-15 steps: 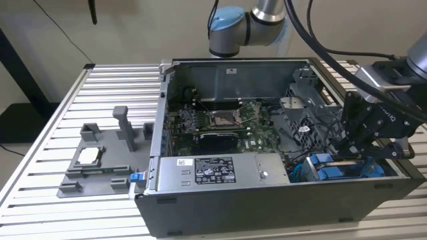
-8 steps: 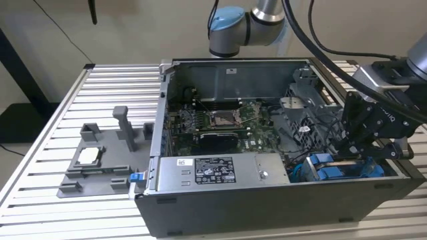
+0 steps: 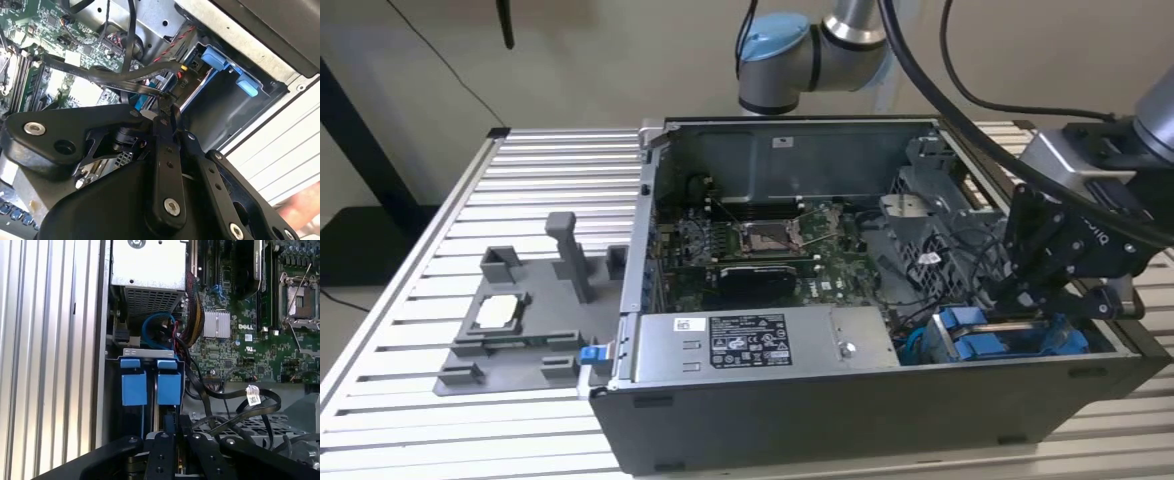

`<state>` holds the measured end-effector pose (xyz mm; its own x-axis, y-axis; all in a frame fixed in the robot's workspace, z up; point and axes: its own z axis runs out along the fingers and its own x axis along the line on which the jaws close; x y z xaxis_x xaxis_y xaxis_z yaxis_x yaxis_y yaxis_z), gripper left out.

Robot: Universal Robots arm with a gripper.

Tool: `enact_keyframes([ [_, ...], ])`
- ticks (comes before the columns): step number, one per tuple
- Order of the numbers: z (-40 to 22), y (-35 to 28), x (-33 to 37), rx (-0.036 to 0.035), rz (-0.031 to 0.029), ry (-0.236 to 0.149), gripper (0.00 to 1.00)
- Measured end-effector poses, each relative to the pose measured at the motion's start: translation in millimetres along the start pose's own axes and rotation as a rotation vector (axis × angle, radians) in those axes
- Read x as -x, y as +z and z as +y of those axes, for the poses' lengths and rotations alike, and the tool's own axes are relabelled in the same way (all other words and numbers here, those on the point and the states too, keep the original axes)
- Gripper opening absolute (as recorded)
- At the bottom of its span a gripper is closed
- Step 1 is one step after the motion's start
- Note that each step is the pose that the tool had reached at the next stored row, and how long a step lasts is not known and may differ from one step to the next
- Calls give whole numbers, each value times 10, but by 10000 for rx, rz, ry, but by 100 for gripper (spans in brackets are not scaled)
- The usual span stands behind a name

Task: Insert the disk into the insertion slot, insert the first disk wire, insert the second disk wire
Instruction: 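Insert the second disk wire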

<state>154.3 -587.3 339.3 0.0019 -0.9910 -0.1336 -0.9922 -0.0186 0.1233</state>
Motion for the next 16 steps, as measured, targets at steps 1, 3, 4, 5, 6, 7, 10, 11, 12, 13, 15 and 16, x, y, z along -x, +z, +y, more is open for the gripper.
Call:
enact_keyframes([
  [1,0,3,0,15,-6,49,16],
  [3,-1,10,-1,40,-18,140,16],
  [4,-1,15,-2,53,-25,188,16],
  [5,-2,20,-3,63,-30,232,16],
  [6,-3,26,-3,68,-36,276,16],
  [7,-4,31,-5,72,-41,316,16],
  [10,-11,41,-9,67,-47,405,16],
  [11,-14,44,-9,65,-49,422,16],
  [12,-16,47,-9,63,-51,429,16],
  [13,-16,47,-10,62,-51,430,16],
  [15,-16,49,-10,62,-53,430,16],
  [16,-17,50,-10,63,-54,430,16],
])
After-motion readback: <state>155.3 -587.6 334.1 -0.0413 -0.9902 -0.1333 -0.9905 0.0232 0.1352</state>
